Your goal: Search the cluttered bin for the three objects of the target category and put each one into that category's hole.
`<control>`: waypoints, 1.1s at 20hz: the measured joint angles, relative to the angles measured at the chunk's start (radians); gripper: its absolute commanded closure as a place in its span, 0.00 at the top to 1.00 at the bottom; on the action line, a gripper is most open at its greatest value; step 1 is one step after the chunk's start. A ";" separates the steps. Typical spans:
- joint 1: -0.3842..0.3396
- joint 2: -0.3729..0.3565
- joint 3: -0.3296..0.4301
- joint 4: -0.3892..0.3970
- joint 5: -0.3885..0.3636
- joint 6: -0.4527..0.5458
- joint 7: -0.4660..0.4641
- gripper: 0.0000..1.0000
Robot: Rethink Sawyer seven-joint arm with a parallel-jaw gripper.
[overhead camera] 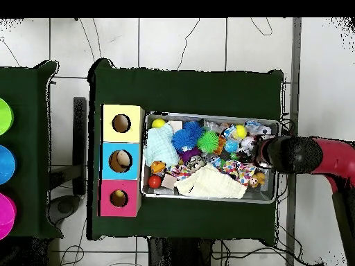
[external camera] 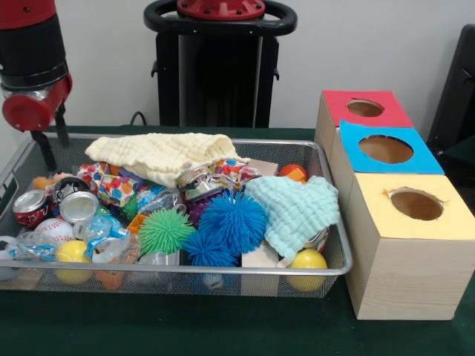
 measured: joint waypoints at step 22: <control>-0.136 0.043 0.000 0.086 -0.149 -0.109 -0.002 1.00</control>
